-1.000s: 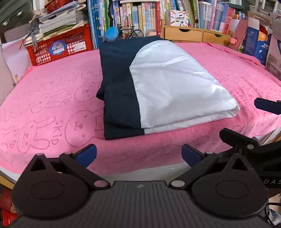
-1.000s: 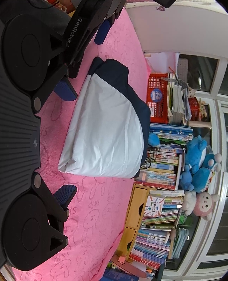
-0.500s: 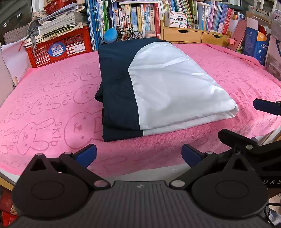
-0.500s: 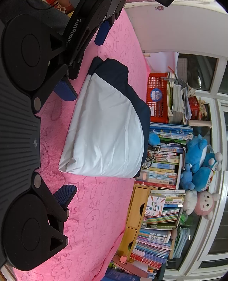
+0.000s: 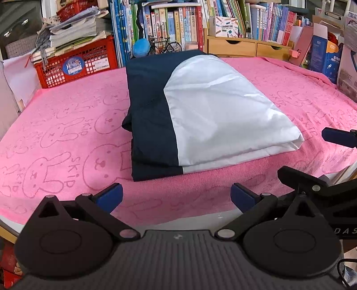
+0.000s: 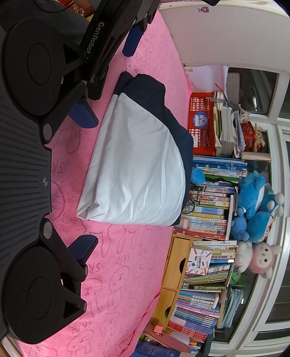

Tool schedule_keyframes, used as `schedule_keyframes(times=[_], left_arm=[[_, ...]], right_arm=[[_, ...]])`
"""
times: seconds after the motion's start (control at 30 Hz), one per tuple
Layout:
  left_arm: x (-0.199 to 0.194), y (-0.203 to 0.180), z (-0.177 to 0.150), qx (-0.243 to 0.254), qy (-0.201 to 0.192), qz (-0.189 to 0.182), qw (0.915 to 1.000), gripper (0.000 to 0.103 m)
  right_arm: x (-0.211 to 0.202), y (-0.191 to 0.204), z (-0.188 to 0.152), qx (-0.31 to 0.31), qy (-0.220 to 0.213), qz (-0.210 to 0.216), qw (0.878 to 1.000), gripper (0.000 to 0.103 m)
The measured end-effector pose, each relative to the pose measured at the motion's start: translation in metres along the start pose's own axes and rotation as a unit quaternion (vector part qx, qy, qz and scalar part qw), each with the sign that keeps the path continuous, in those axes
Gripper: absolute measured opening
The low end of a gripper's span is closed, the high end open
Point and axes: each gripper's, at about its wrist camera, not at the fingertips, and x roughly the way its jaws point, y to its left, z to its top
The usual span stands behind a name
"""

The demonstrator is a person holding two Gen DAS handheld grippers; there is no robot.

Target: Fold clothes

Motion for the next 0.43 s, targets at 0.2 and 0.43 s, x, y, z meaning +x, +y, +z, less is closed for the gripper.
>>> schedule_keyframes(times=[0.2,0.43], left_arm=[[-0.0011,0.0007,0.0,0.006,-0.004,0.003,1.0,0.103],[-0.0003,0.0021,-0.0006,0.008,-0.002,0.005,1.0,0.103]], right_arm=[[-0.0003,0.0008,-0.0007,0.001,0.0,0.0,1.0,0.103],[-0.001,0.0004,-0.0006,0.001,0.001,0.0,1.0,0.103]])
